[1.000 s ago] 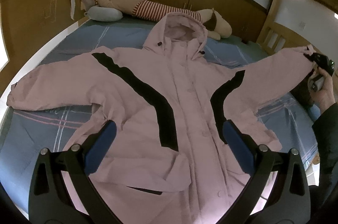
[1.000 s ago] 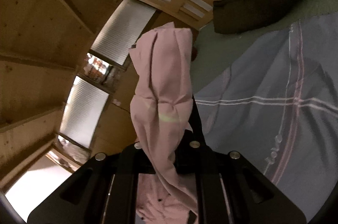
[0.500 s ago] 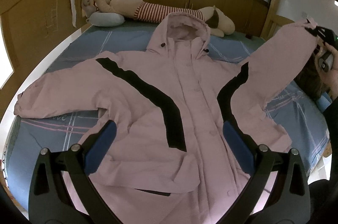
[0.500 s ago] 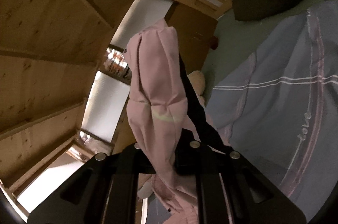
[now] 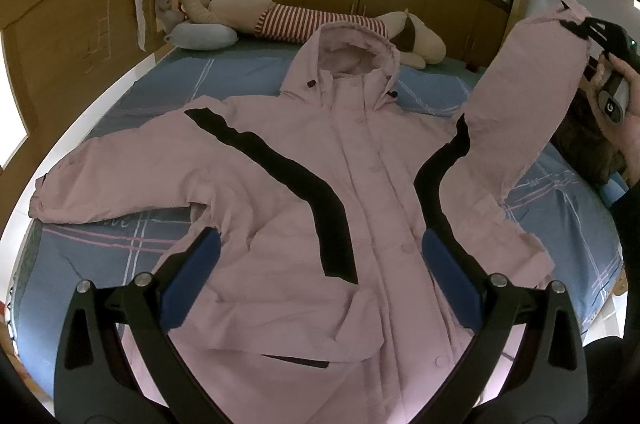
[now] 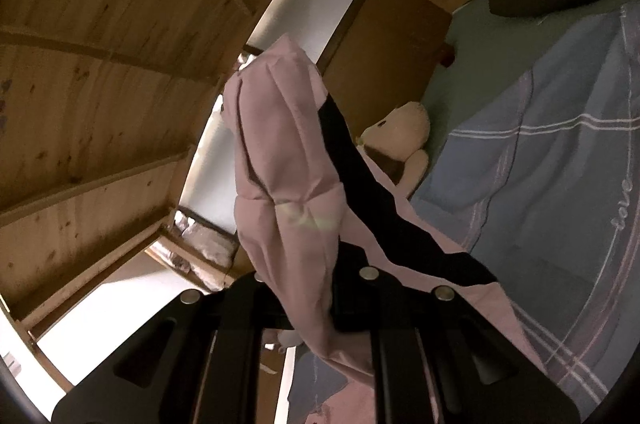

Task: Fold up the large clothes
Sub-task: 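Lift the gripped sleeve up off the bed with the right gripper, then carry the sleeve across the jacket chest toward the other sleeve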

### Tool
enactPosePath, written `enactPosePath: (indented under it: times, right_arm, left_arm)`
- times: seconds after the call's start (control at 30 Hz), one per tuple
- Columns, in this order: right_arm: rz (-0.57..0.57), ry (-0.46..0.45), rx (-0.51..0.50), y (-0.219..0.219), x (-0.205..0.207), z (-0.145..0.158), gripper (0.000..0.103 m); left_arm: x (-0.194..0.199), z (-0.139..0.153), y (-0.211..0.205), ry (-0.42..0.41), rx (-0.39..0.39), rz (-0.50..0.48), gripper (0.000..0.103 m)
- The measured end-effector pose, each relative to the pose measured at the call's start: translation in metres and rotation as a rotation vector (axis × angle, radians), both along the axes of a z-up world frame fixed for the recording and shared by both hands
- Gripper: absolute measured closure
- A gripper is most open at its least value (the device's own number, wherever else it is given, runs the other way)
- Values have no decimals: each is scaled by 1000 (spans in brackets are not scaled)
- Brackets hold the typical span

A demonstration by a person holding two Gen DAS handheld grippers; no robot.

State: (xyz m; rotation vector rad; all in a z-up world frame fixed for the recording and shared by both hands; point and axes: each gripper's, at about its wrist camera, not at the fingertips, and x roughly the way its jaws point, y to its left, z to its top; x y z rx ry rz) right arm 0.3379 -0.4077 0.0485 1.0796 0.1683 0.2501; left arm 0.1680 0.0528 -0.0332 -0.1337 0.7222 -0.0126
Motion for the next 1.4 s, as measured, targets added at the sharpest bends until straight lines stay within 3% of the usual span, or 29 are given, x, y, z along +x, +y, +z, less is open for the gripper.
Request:
enactPosePath:
  times: [0.9,1.4]
  right_arm:
    - [204,-15,-67,122,26,6,92]
    - [304,13,-209,191,41,-16,92]
  left_arm:
    - [-9,-1,17,10,-16,13,2]
    - [-11,1,18,4,-23,14,2]
